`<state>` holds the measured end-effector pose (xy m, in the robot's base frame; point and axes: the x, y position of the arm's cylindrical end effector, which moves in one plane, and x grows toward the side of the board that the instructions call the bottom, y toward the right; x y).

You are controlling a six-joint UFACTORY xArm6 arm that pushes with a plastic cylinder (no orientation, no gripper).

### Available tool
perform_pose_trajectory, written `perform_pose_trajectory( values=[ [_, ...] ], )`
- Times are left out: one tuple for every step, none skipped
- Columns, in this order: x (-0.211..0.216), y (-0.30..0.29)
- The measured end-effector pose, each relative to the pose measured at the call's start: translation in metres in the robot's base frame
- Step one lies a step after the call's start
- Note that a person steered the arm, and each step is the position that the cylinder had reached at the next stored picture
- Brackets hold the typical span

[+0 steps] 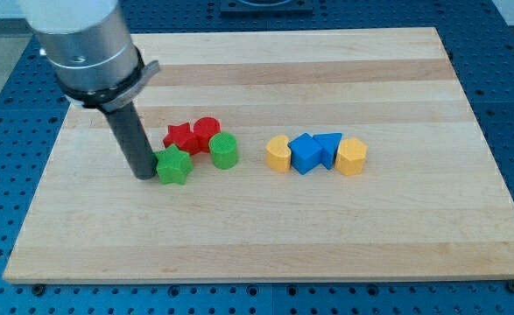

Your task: Push the green star and the green circle towards center of the board

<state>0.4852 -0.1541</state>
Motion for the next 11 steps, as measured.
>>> perform_pose_trajectory(
  values=[
    [0.001,0.021],
    [0.009,0.03],
    [0.02,0.03],
    [0.038,0.014],
    [0.051,-0.035],
    [0.061,-0.048],
    [0.052,-0.015],
    [0.034,0.025],
    [0.015,0.055],
    [0.011,0.061],
    [0.027,0.061]
  ],
)
